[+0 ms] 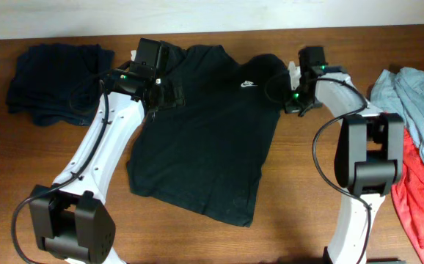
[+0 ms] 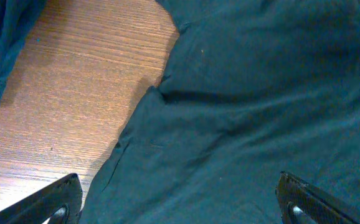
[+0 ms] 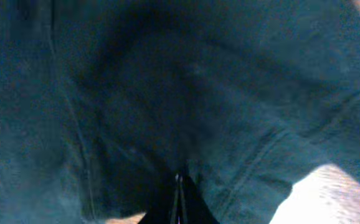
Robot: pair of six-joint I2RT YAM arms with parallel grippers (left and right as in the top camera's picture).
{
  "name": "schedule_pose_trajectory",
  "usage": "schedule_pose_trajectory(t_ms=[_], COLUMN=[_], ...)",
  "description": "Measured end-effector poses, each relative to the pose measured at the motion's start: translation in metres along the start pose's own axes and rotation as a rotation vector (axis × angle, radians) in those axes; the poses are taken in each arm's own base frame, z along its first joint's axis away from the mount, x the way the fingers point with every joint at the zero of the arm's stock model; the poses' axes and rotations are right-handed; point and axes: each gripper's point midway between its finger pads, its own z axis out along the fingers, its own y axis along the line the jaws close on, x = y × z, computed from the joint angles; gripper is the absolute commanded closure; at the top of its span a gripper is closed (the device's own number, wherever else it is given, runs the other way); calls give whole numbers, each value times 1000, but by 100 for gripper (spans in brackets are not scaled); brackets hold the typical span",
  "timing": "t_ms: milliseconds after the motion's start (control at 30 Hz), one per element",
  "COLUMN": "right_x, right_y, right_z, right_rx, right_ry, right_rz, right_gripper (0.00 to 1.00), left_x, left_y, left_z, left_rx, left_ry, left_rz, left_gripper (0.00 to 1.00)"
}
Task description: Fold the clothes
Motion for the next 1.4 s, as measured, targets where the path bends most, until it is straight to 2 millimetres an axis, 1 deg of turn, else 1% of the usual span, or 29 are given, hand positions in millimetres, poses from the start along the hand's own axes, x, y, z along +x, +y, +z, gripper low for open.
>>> schedule_pose_trajectory(t_ms=[100,300,467,567,667,800,867,933,1000,1067,1167,1267,1400], right_x=[4,15,25,26,22,3,-1,-6,-10,-9,4,26,49], right_y=[-1,-4,-13,-18,-22,-21,-13,2,20,42,79,113,135], right_z=[1,-3,-8,-12,-19,-37,-49,-64,-79,-93,-110,-117,-119], right_rx=[10,31,87,110,126,125,83,9,-70,-145,-241,-307,-330], right_ry=[-27,7,34,36,22,-27,-22,-20,-29,-31,8,91,175], right_rz=[-2,-1,1,3,4,5,4,0,-11,-30,-70,-113,-150], right_gripper=[96,96,96,96,96,96,96,96,96,96,96,96,96], left_x=[0,0,0,0,0,0,0,0,0,0,0,0,0], left_y=[0,0,0,0,0,0,0,0,0,0,0,0,0], left_z=[0,0,0,0,0,0,0,0,0,0,0,0,0], left_rx=[0,0,0,0,0,0,0,0,0,0,0,0,0], left_ry=[0,0,0,0,0,0,0,0,0,0,0,0,0], left_rz=[0,0,0,0,0,0,0,0,0,0,0,0,0], left_gripper=[1,1,1,1,1,1,1,1,1,1,1,1,1])
